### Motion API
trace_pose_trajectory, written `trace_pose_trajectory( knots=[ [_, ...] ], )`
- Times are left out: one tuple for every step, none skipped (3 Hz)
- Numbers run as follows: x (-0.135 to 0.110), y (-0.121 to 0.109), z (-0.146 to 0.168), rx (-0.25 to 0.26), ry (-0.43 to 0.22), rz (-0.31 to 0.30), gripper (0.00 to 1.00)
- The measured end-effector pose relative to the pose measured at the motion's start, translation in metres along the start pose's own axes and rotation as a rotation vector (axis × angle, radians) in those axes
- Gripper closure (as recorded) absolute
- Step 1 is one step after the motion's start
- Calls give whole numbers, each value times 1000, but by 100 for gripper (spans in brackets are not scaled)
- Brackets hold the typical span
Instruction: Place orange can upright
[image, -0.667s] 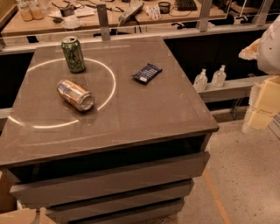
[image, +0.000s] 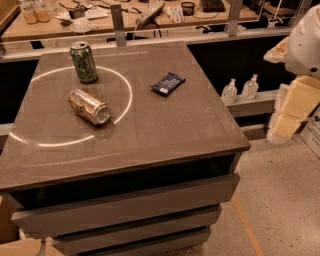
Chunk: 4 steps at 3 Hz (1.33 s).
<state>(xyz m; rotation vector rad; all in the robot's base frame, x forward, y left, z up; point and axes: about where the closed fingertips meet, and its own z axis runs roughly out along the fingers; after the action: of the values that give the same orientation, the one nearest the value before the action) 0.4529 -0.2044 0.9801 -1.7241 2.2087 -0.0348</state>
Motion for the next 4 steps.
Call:
trace_pose_trajectory(
  knots=[
    [-35, -24, 7, -75, -103, 37, 0],
    [-71, -50, 14, -134, -179, 138, 0],
    [-109, -74, 29, -145, -179, 277, 0],
    [-123, -78, 33, -147, -183, 362, 0]
  ],
)
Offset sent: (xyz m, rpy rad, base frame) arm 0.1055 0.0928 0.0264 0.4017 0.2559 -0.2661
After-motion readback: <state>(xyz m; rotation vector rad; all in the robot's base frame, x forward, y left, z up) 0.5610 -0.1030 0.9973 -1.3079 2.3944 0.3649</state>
